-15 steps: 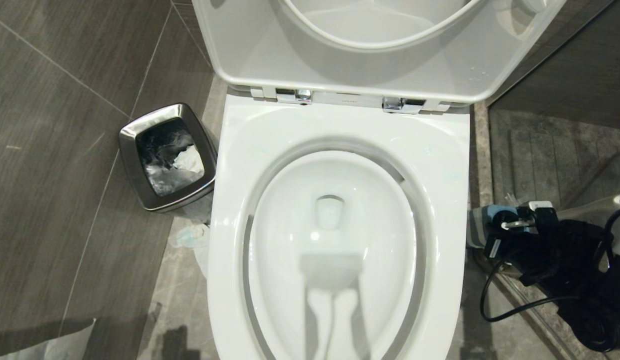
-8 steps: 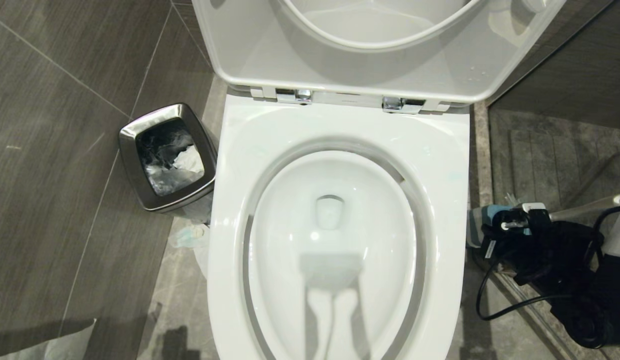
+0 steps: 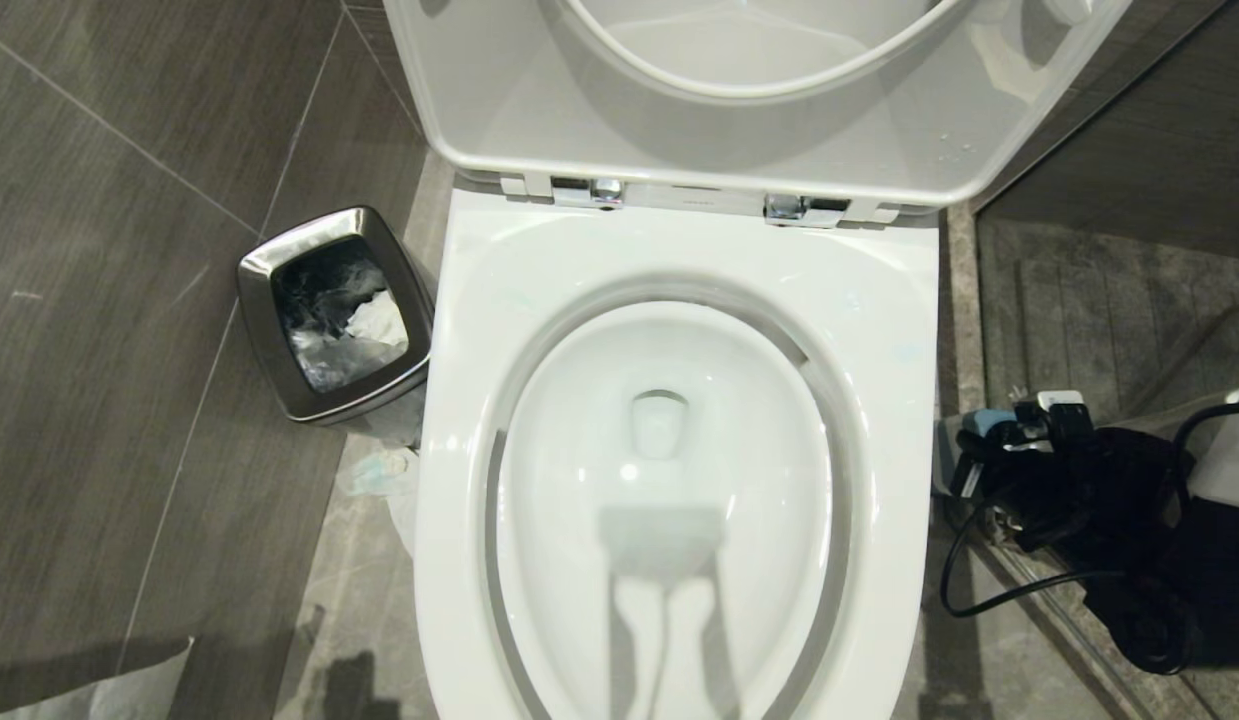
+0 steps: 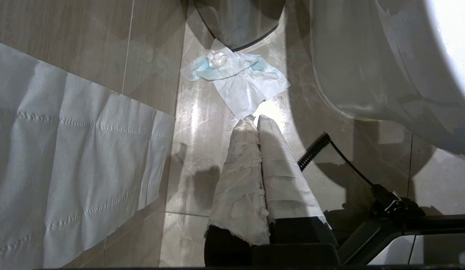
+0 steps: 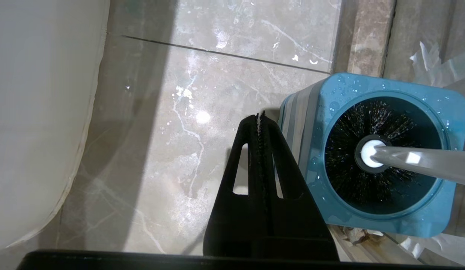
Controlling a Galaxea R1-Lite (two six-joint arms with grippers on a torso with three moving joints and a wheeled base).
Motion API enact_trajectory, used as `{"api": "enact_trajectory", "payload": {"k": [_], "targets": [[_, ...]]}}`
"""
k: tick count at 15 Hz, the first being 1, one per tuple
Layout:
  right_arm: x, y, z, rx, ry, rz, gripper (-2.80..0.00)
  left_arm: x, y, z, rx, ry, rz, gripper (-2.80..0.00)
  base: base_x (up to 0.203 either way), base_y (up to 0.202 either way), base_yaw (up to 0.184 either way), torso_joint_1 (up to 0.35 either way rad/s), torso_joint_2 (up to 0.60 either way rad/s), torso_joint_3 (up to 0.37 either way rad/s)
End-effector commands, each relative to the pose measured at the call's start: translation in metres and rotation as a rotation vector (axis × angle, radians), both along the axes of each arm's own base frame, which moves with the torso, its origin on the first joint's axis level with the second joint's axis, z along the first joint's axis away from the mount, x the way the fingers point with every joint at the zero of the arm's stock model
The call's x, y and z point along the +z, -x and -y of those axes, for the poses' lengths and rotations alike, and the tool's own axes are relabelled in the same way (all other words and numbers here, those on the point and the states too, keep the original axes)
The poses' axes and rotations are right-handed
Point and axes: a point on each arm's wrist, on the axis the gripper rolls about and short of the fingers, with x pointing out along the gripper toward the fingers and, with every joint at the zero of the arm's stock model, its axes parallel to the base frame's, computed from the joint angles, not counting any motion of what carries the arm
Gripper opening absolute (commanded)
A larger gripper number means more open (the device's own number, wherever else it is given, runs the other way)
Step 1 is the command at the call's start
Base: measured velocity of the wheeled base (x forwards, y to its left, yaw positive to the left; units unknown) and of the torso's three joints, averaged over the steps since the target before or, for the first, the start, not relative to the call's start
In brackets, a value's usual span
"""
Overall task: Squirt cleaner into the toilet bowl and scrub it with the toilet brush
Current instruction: Pour in the cleaning agent
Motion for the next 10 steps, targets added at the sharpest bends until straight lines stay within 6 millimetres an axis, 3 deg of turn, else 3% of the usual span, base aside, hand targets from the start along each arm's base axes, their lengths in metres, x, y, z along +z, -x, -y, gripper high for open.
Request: {"api": "enact_trajectory", "payload": {"k": [1,10], "targets": [[0.0009,-0.0005,-0.0001,0.002,0.0,0.01,-2.8,-0.0004,-0.0002,0.0,0.0,0.0,-0.003,-2.8,0.0,0.0,0.0,0.0,0.0,0.0],[0.0001,-0.0043,-0.0004,0.005,-0.001,0.016,-2.8,-0.0005,-0.0002,0.0,0.0,0.0,-0.004,-2.8,0.0,0.0,0.0,0.0,0.0,0.0]]}}
